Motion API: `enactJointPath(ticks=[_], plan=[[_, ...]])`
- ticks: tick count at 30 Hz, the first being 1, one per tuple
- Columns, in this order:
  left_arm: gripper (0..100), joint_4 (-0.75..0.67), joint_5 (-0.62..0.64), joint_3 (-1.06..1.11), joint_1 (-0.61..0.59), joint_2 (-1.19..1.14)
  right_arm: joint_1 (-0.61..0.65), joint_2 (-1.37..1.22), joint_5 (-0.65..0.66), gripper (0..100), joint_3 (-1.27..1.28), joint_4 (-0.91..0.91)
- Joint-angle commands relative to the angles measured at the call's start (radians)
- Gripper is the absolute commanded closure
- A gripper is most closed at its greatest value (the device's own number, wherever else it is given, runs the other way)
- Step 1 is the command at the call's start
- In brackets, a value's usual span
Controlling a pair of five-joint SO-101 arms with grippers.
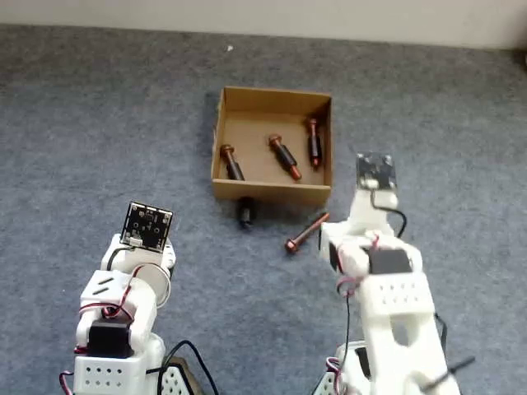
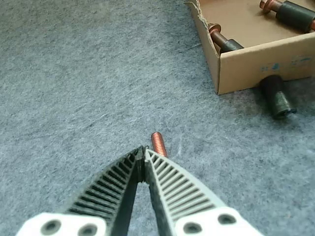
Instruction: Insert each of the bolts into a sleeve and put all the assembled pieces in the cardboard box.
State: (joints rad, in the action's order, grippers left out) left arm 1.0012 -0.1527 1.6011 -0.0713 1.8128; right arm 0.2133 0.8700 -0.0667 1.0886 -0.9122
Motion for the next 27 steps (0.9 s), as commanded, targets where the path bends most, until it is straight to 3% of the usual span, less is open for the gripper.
enactJointPath(ticks=[1,7,13,16,20,27], plan=[[99,-0.025,-0.012,-0.002,-0.012,0.007,-0.016,0.248,-0.089,99.5,0.127,0.091],[99,0.003,-0.040,-0.082,-0.050,0.007,-0.039,0.418,-0.133,99.5,0.363,0.294],[99,0.166,-0.152,-0.274,-0.065,0.005,-0.101,0.483,-0.138,99.5,0.440,0.352],[92,0.206,-0.163,-0.340,-0.065,-0.028,-0.120,0.492,-0.140,99.5,0.440,0.358],[89,0.206,-0.169,-0.452,-0.041,-0.254,-0.216,0.498,-0.192,99.5,0.437,0.410],[88,0.218,-0.276,-0.740,0.248,-0.854,-0.317,0.498,-0.203,99.5,0.438,0.456]])
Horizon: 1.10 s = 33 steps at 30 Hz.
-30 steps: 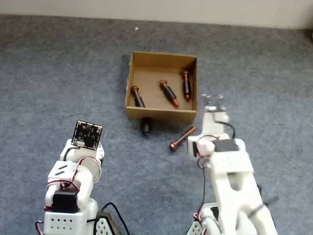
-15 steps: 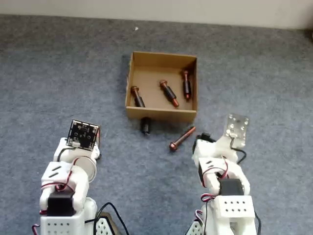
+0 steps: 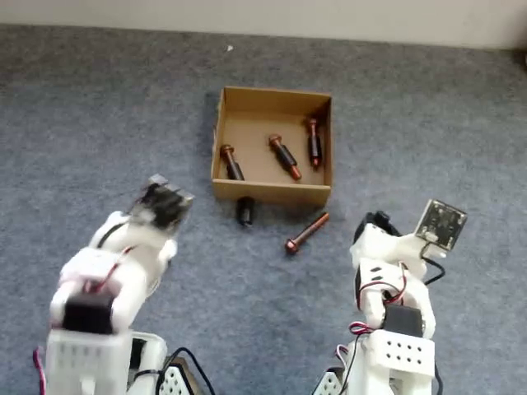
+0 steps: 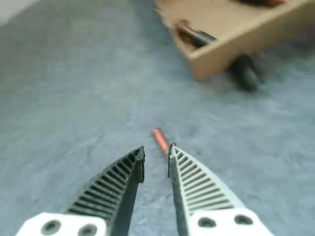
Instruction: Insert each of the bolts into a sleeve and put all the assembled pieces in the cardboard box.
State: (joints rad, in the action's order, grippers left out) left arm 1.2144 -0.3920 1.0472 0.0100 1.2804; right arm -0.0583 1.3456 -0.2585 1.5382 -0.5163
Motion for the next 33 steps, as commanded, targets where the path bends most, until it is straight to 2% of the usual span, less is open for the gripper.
enactJointPath(ticks=[1,5,13,17,25,28,33], plan=[[87,0.005,-0.038,-0.231,0.209,-0.401,-0.054,0.022,-0.011,99.5,-0.012,0.074],[82,0.005,-0.034,-0.412,0.346,-0.694,-0.104,0.022,-0.048,99.5,-0.012,0.111],[82,0.003,-0.023,-0.777,0.527,-1.170,-0.151,0.022,-0.072,99.4,-0.012,0.140],[81,0.003,0.077,-0.944,0.578,-1.349,-0.166,0.022,-0.072,99.4,-0.012,0.140],[81,0.003,0.087,-1.188,0.662,-1.650,-0.168,0.022,-0.068,99.4,-0.012,0.140],[82,0.003,0.089,-1.262,0.667,-1.762,-0.168,0.022,-0.068,99.4,-0.012,0.140],[82,0.011,0.176,-1.377,0.644,-1.933,-0.168,0.022,-0.066,99.4,-0.012,0.140]])
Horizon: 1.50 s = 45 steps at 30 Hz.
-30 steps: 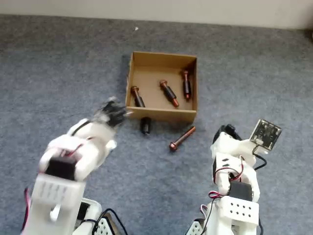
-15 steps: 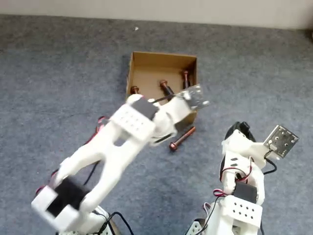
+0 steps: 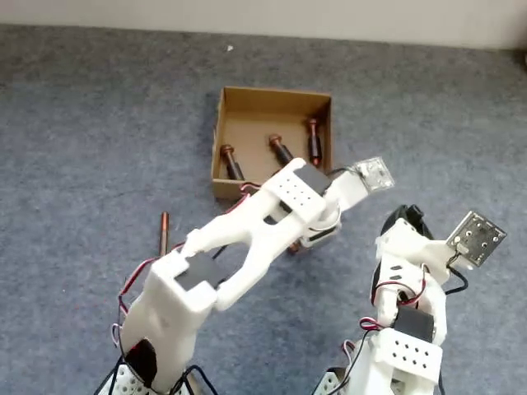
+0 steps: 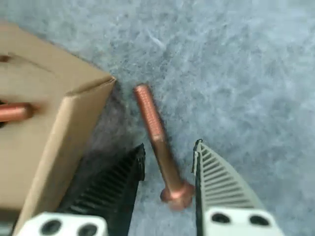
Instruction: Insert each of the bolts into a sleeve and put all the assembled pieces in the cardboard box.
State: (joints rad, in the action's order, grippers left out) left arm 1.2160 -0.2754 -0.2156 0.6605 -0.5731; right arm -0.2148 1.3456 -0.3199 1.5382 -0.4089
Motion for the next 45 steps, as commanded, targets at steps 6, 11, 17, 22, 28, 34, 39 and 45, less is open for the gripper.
enactJointPath(ticks=[6,11,17,22,28,34,39,45], plan=[[94,0.052,0.110,-0.182,-0.015,-0.133,-0.012,0.022,-0.005,99.4,-0.010,0.033],[100,0.201,0.110,-0.245,-0.016,-0.128,-0.012,0.022,-0.005,99.4,-0.010,0.033],[99,0.331,0.253,-0.344,-0.113,0.013,-0.010,0.022,-0.005,99.4,-0.010,0.033],[99,0.387,0.307,-0.341,-0.170,0.174,-0.010,0.022,-0.005,99.4,-0.010,0.033],[99,0.483,0.542,-0.343,-0.231,0.329,-0.010,0.022,-0.005,99.4,-0.010,0.033],[99,0.531,0.720,-0.341,-0.369,0.395,-0.010,0.022,-0.005,99.4,-0.010,0.033],[99,0.531,0.941,-0.260,-0.501,0.430,-0.007,0.022,-0.005,99.4,-0.010,0.033],[99,0.535,1.301,-0.097,-0.584,0.447,-0.007,0.022,-0.005,99.4,-0.008,0.033]])
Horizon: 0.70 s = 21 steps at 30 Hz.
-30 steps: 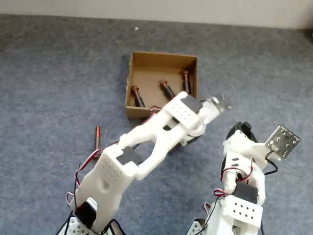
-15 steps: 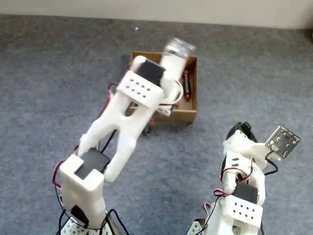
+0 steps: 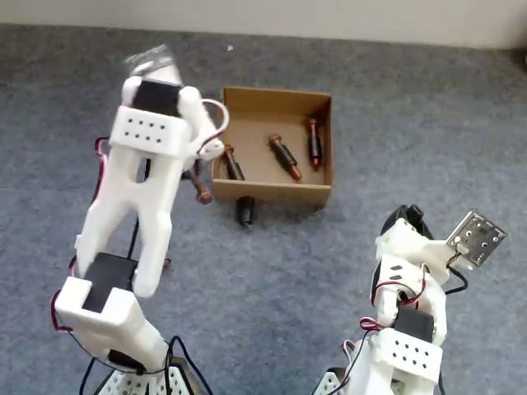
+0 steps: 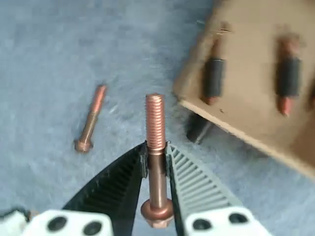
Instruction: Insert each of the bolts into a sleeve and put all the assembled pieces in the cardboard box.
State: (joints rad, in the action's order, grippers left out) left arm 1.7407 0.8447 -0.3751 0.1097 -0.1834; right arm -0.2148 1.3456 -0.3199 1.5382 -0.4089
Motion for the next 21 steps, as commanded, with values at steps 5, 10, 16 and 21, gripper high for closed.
enactJointPath(ticks=[5,10,16,21], plan=[[99,0.011,0.373,0.165,-0.033,0.058,-0.007,0.022,-0.005,99.4,-0.008,0.033],[99,0.009,0.588,0.208,-0.033,0.053,-0.007,0.022,-0.005,99.4,-0.008,0.033],[99,0.006,0.644,0.242,-0.033,0.047,-0.007,0.022,-0.005,99.4,-0.008,0.033],[92,0.006,0.646,0.236,-0.033,0.047,-0.008,0.022,-0.005,99.4,-0.008,0.033]])
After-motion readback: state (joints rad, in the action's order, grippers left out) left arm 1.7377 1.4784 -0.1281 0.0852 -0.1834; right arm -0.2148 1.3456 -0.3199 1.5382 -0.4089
